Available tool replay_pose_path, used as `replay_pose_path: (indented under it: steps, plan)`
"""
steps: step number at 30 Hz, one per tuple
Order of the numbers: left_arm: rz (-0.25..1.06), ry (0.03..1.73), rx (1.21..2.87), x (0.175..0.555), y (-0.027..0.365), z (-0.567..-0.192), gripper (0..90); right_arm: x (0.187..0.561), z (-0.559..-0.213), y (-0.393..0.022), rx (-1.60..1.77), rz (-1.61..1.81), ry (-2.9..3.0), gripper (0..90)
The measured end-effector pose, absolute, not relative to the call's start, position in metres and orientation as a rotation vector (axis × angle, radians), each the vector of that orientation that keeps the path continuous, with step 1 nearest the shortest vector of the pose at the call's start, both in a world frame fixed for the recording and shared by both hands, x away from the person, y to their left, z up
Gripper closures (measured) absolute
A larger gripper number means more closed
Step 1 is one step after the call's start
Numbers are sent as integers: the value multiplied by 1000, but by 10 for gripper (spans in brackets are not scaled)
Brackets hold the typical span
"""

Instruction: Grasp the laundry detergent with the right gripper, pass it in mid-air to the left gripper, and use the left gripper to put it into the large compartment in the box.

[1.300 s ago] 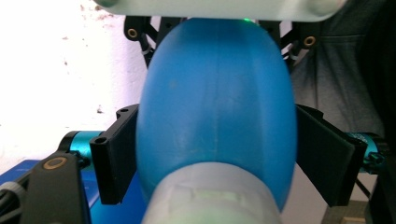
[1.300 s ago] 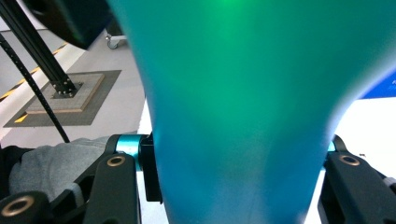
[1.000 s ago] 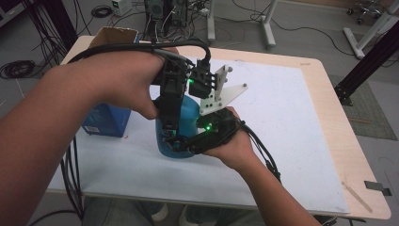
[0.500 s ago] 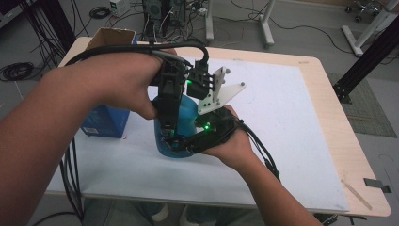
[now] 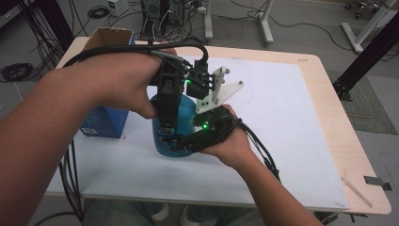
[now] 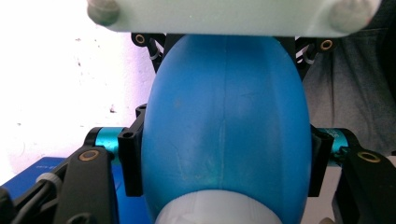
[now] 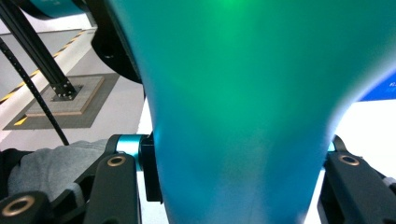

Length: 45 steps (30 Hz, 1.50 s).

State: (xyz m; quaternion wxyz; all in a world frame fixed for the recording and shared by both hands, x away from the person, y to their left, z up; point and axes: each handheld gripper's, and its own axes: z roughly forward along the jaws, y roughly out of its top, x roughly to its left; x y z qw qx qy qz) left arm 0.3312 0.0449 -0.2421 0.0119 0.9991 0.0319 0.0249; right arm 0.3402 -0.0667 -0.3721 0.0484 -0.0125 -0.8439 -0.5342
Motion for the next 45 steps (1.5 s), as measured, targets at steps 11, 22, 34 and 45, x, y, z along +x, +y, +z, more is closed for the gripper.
replay_pose_path:
  steps: [11, 22, 34, 45]
  plan:
    - [15, 133, 3121, 332, 48, -242, 384, 338, -374, -65, -8, -1623, -2564, 448]
    - [22, 122, 3115, 328, 46, -240, 384, 334, -369, -66, -20, -1639, -2576, 340]
    - [24, 185, 3111, 329, 59, -228, 384, 337, -364, -101, -124, -1494, -2707, 126]
    - [25, 342, 3134, 340, 81, -208, 383, 338, -340, -140, -113, -1360, -2820, 14]
